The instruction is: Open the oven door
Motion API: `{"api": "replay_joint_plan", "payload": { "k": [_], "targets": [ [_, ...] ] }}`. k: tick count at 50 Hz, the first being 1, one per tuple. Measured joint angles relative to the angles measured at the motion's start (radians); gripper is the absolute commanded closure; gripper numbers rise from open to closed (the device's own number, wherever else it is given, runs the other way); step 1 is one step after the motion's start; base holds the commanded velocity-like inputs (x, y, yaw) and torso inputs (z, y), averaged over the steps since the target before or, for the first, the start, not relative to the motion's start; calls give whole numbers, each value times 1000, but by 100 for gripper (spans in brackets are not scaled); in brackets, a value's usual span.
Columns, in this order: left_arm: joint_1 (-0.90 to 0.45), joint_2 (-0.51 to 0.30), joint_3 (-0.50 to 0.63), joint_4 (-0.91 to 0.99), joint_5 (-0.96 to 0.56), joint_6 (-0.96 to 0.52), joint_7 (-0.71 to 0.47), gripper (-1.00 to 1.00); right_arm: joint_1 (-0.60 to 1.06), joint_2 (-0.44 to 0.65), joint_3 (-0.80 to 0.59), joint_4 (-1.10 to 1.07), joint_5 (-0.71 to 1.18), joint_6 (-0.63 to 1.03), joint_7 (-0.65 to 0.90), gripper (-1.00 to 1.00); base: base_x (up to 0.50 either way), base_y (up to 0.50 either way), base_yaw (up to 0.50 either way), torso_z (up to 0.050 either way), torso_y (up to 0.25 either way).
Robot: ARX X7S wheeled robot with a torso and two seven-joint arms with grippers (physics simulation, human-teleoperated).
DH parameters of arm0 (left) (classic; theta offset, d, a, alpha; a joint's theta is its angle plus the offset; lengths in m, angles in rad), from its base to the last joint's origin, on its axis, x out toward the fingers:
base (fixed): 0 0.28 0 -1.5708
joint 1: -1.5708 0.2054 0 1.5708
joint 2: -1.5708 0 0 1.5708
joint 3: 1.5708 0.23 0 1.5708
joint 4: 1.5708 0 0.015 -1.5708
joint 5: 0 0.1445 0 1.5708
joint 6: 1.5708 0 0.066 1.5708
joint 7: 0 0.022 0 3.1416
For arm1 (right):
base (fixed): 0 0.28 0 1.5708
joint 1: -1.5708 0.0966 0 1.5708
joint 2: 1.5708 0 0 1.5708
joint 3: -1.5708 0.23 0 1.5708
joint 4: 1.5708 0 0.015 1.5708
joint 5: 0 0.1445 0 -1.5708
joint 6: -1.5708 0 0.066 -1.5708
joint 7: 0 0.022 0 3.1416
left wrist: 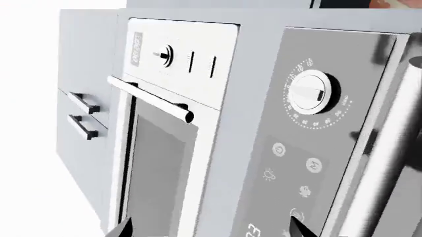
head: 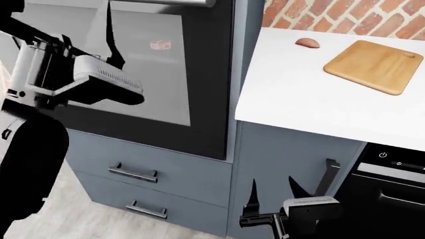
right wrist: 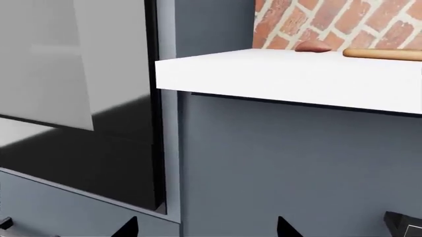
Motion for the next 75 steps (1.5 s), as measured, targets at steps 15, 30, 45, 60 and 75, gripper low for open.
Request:
{"api": "replay_joint_plan", "payload": {
  "k": [15, 30, 45, 60, 75],
  "targets": [
    [-356, -92, 251, -216, 285, 278, -28, -100, 0, 4, -3, -3, 4, 0, 19, -100, 0, 0, 0, 0, 0],
    [-430, -105, 315, -292, 347, 351, -49, -100, 6, 9, -4, -2, 10, 0, 34, -100, 0, 0, 0, 0, 0],
    [-367, -92, 325, -322, 347, 316, -85, -100, 9, 15, -7, -3, 14, 2, 48, -100, 0, 0, 0, 0, 0],
    [-344, -69, 329, -344, 342, 300, -100, -100, 13, 20, -14, 1, 16, -1, 57, -100, 0, 0, 0, 0, 0],
    [-298, -25, 320, -356, 282, 258, -75, -100, 14, 25, -22, 0, 18, -3, 66, -100, 0, 0, 0, 0, 0]
  ]
}}
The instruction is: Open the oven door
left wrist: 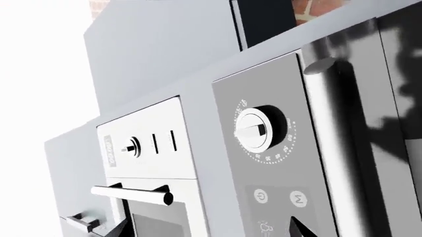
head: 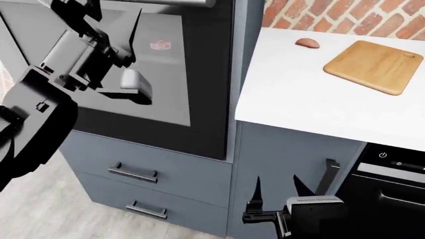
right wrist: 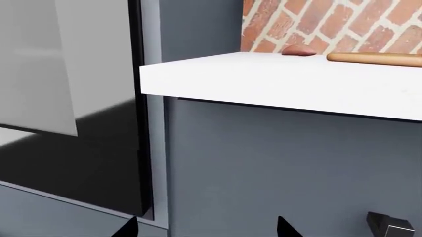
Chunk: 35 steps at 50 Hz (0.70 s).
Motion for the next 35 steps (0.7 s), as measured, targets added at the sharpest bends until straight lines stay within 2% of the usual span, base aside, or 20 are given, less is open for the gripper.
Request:
{"api": "replay_joint_plan", "payload": {
  "k": [13, 35],
  "targets": [
    [20, 34, 11, -53, -17, -11, -2, -100, 0, 5, -5, -3, 2, 0, 9, -100, 0, 0, 0, 0, 0],
    [-39, 133, 25, -205, -18, -11, -36, -100, 0, 14, -11, -12, 11, -3, 22, -100, 0, 0, 0, 0, 0]
  ]
}}
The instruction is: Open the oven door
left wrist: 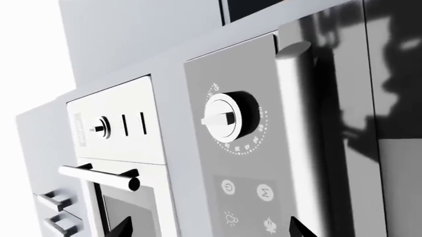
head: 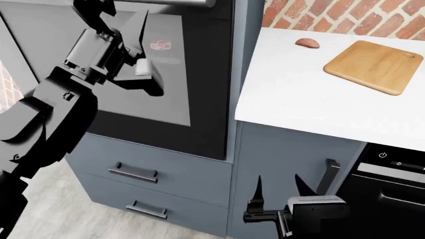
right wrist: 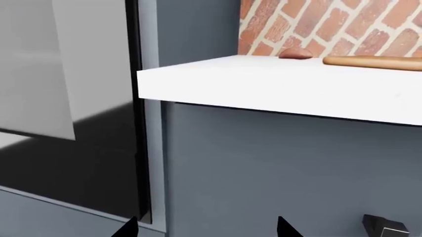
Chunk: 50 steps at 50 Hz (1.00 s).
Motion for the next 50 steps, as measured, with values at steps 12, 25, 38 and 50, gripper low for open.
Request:
{"api": "replay_joint_plan", "payload": {
  "k": [12, 25, 38, 50],
  "targets": [
    [-30, 37, 15, -55, -2, 20, -4, -100, 0, 5, -3, -10, 7, 0, 8, -100, 0, 0, 0, 0, 0],
    [-39, 70, 31, -102, -7, 34, -3, -100, 0, 11, -7, -15, 13, -4, 15, -100, 0, 0, 0, 0, 0],
    [-51, 86, 45, -153, -22, 48, 25, -100, 1, 16, -13, -17, 16, -8, 21, -100, 0, 0, 0, 0, 0],
    [-76, 106, 45, -196, -26, 46, 25, -100, 0, 21, -19, -21, 18, -8, 27, -100, 0, 0, 0, 0, 0]
  ]
}}
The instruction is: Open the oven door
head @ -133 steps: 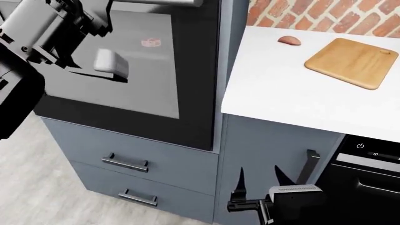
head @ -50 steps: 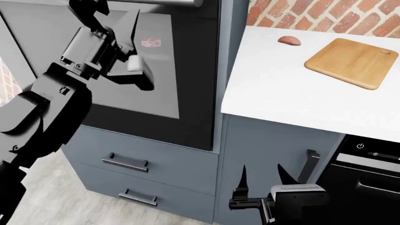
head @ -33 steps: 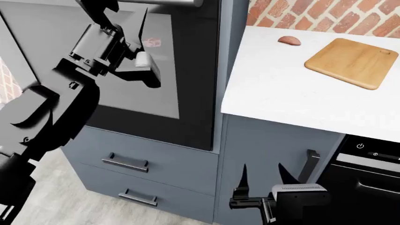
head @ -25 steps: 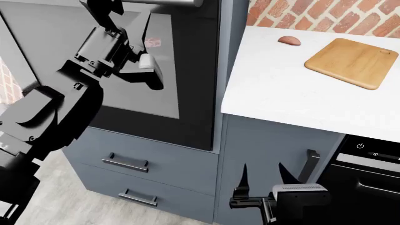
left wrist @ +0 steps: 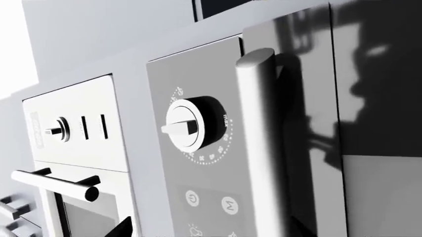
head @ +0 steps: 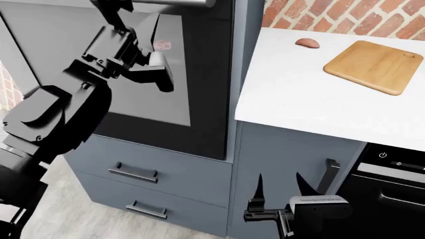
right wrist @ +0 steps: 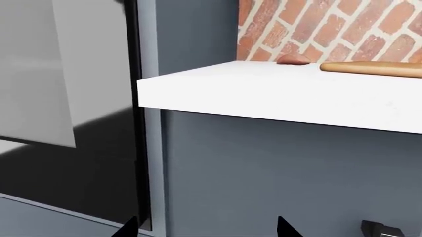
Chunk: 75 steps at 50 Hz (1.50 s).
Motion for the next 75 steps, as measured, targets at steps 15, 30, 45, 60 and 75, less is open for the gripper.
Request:
{"api": "replay_joint_plan", "payload": {
  "k": [15, 30, 45, 60, 75],
  "targets": [
    [-14, 37, 14, -63, 1, 14, -18, -100, 4, 4, -9, 0, 4, -2, 5, -100, 0, 0, 0, 0, 0],
    [-21, 71, 33, -112, -2, 41, -32, -100, 6, 9, -15, -4, 8, -3, 10, -100, 0, 0, 0, 0, 0],
    [-37, 104, 50, -202, -6, 66, -50, -100, 8, 14, -18, -6, 14, -5, 17, -100, 0, 0, 0, 0, 0],
    [-52, 129, 54, -272, -21, 77, -48, -100, 9, 20, -21, -10, 20, -9, 23, -100, 0, 0, 0, 0, 0],
    [-56, 130, 36, -294, -43, 49, -25, -100, 5, 27, -22, -18, 25, -9, 32, -100, 0, 0, 0, 0, 0]
  ]
}}
